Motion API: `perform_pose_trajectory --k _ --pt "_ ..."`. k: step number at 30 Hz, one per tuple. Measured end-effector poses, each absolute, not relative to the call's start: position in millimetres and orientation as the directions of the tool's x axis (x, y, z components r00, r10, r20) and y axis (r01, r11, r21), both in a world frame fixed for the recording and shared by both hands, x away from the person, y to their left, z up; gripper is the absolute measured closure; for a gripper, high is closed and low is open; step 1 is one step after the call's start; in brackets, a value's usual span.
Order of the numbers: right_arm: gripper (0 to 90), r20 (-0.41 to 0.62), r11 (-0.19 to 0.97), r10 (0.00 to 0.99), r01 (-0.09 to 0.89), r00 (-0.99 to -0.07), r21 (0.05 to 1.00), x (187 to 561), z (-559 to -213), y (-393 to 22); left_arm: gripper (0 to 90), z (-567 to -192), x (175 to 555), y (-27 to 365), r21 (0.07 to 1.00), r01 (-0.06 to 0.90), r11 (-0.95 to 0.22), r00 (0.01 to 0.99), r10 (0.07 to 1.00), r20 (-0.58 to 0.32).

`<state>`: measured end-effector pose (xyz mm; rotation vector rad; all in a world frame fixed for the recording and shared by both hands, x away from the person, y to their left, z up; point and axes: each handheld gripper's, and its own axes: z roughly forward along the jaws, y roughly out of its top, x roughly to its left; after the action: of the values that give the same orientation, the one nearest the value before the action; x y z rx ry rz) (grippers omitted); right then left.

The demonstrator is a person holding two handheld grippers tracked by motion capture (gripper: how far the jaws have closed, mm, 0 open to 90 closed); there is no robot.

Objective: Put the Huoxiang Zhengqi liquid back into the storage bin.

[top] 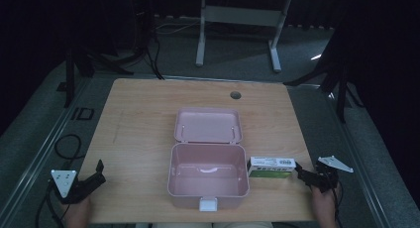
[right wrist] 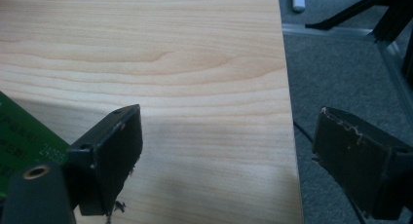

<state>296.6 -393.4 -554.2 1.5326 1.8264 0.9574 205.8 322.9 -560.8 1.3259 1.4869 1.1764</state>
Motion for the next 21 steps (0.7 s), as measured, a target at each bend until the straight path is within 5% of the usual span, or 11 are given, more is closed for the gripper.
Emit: perform_pose_trajectory --k 21 --pt "10.9 0.011 0.147 0.969 0.614 -0.246 0.775 297.6 -554.5 -389.8 2.1 -561.1 206.6 322.0 0.969 0.246 0.011 -0.126 0.992 0.021"
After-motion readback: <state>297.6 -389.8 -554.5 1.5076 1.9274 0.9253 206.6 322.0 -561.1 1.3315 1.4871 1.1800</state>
